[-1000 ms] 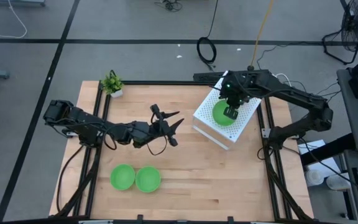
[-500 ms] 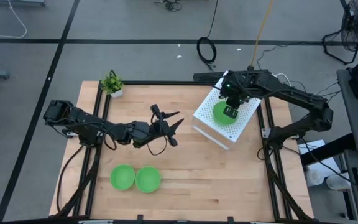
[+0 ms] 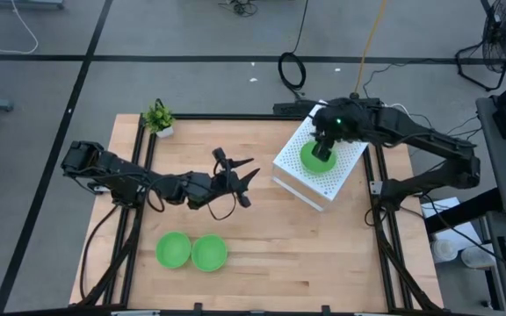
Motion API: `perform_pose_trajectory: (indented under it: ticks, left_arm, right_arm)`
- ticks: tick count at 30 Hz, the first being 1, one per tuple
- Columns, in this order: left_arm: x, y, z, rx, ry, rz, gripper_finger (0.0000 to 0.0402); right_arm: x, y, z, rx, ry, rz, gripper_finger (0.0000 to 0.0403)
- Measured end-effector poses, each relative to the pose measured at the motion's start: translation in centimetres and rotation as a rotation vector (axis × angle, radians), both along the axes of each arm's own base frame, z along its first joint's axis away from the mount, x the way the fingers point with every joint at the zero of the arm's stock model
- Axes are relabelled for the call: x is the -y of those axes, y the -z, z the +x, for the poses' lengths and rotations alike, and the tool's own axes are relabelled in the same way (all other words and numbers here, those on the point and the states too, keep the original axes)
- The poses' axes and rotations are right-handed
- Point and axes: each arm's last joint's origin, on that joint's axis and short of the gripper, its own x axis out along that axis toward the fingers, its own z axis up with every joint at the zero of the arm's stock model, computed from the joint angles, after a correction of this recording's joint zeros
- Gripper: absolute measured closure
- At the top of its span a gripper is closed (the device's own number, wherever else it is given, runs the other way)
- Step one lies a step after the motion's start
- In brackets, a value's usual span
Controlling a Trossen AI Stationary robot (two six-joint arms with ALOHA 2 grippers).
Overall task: Pick & Place Mini bowls
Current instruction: Stack the right green bowl on top of the other green bowl on the shelf
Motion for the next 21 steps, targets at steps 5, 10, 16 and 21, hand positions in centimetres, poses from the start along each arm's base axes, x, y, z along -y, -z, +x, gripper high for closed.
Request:
perform_pose_trajectory:
  ticks: [5,10,16,21]
  left_arm:
    - [0.5,0.4,-0.2,-0.058,-0.035,0.039,0.0245]
    - [2.2,1.6,-1.6,-0.236,-0.191,0.101,0.0245]
    - [4.5,0.1,-4.0,-0.460,0.013,-0.382,0.0245]
    - [4.7,0.7,-5.6,-0.715,0.027,-0.840,0.0245]
  right_arm:
    - [-2.9,-0.7,1.3,0.117,-0.209,0.060,0.0267]
    - [-6.0,0.2,2.7,0.184,-0.382,0.080,0.0270]
    - [-9.0,2.2,4.1,0.296,-0.548,0.011,0.0271]
    - [-11.3,4.9,5.0,0.407,-0.677,-0.071,0.0271]
